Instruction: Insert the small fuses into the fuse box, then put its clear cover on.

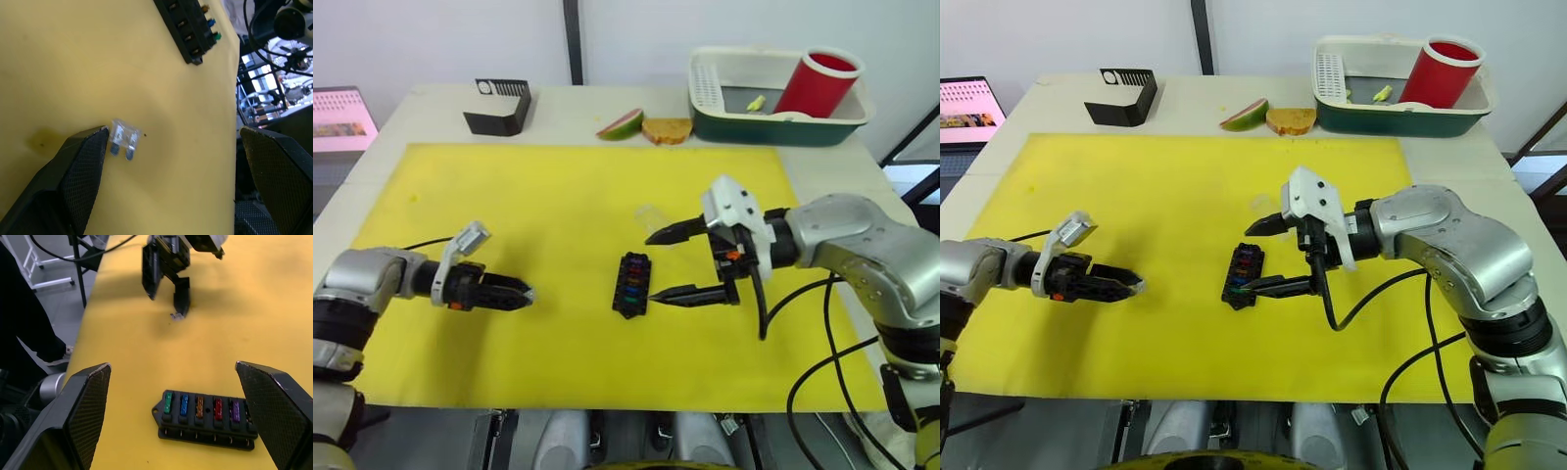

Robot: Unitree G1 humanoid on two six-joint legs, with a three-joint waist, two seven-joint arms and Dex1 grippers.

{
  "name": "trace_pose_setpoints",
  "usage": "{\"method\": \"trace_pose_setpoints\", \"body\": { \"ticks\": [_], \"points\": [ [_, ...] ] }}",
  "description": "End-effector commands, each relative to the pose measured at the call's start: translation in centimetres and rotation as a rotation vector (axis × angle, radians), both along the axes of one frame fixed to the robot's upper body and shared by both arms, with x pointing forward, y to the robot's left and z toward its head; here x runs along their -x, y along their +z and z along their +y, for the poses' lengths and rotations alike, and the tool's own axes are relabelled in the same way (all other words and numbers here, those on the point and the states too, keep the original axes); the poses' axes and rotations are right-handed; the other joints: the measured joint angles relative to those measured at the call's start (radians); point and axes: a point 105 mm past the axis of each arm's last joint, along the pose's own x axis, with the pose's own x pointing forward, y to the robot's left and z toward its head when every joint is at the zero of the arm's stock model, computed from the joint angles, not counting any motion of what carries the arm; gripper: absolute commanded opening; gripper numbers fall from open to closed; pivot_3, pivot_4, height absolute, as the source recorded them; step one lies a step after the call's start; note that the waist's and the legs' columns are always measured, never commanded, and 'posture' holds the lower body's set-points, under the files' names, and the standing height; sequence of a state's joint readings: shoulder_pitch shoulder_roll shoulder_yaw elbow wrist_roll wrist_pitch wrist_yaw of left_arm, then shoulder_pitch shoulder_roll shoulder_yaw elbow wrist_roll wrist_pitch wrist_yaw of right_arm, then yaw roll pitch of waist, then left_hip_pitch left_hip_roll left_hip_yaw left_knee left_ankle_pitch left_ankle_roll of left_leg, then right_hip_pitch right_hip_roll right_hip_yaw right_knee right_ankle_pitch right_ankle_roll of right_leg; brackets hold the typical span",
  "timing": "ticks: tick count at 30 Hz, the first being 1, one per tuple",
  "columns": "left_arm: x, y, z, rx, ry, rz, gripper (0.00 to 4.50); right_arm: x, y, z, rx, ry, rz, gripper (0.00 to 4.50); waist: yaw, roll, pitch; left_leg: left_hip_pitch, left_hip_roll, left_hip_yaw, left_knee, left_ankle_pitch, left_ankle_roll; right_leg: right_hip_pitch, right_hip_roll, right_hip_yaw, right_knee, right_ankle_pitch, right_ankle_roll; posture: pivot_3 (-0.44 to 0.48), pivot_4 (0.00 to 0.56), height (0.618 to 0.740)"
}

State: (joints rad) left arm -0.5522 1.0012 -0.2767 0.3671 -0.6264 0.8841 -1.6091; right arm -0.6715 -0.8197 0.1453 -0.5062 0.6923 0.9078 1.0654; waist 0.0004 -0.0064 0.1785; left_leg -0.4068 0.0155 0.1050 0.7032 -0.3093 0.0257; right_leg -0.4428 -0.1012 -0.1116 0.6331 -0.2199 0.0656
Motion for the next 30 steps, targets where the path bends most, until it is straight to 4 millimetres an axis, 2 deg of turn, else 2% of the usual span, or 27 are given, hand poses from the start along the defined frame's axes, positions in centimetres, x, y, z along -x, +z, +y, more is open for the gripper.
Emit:
{"method": "trace_pose_setpoints", "body": {
  "ticks": [1, 5, 6, 8, 12, 18, 30],
  "points": [
    [0.5, -1.0, 0.4, -0.025, 0.003, 0.037, 4.5, 0.1, 0.4, 0.2, 0.001, 0.008, -0.045, 4.37, -0.001, 0.0, 0.0, 0.0, 0.0, 0.0, 0.0, 0.0, 0.0, 0.0, 0.0, 0.0, 0.0, 0.0, 0.0, 0.0, 0.15, 0.74],
    [0.6, -1.0, 0.7, -0.028, 0.009, 0.037, 4.5, 0.0, 0.4, 0.2, 0.006, 0.007, -0.048, 4.37, -0.006, 0.0, 0.0, 0.0, 0.0, 0.0, 0.0, 0.0, 0.0, 0.0, 0.0, 0.0, 0.0, 0.0, 0.0, 0.0, 0.15, 0.74],
    [0.6, -1.0, 0.7, -0.03, 0.01, 0.038, 3.94, -0.1, 0.3, 0.2, 0.008, 0.007, -0.05, 4.5, -0.008, 0.0, 0.0, 0.0, 0.0, 0.0, 0.0, 0.0, 0.0, 0.0, 0.0, 0.0, 0.0, 0.0, 0.0, 0.0, 0.15, 0.74],
    [0.7, -1.0, 0.9, -0.031, 0.018, 0.041, 3.11, -0.2, 0.3, 0.2, 0.013, 0.007, -0.053, 4.5, -0.011, 0.0, 0.0, 0.0, 0.0, 0.0, 0.0, 0.0, 0.0, 0.0, 0.0, 0.0, 0.0, 0.0, 0.0, 0.0, 0.15, 0.74],
    [0.4, -1.3, 1.3, -0.026, 0.045, 0.036, 0.98, -0.2, 0.2, 0.2, 0.019, 0.009, -0.057, 4.5, -0.012, 0.0, 0.0, 0.0, 0.0, 0.0, 0.0, 0.0, 0.0, 0.0, 0.0, 0.0, 0.0, 0.0, 0.0, 0.0, 0.15, 0.74],
    [0.4, -1.8, 1.6, -0.032, 0.059, 0.044, 0.98, -0.3, 0.1, 0.1, 0.031, 0.011, -0.061, 4.5, -0.011, 0.0, 0.0, 0.0, 0.0, 0.0, 0.0, 0.0, 0.0, 0.0, 0.0, 0.0, 0.0, 0.0, 0.0, 0.0, 0.15, 0.74],
    [0.0, -2.2, 0.9, -0.006, 0.066, 0.035, 0.98, -0.5, -0.1, 0.1, 0.039, 0.005, -0.065, 4.5, -0.007, 0.0, 0.0, 0.0, 0.0, 0.0, 0.0, 0.0, 0.0, 0.0, 0.0, 0.0, 0.001, 0.0, 0.0, 0.0, 0.15, 0.74]
  ]
}}
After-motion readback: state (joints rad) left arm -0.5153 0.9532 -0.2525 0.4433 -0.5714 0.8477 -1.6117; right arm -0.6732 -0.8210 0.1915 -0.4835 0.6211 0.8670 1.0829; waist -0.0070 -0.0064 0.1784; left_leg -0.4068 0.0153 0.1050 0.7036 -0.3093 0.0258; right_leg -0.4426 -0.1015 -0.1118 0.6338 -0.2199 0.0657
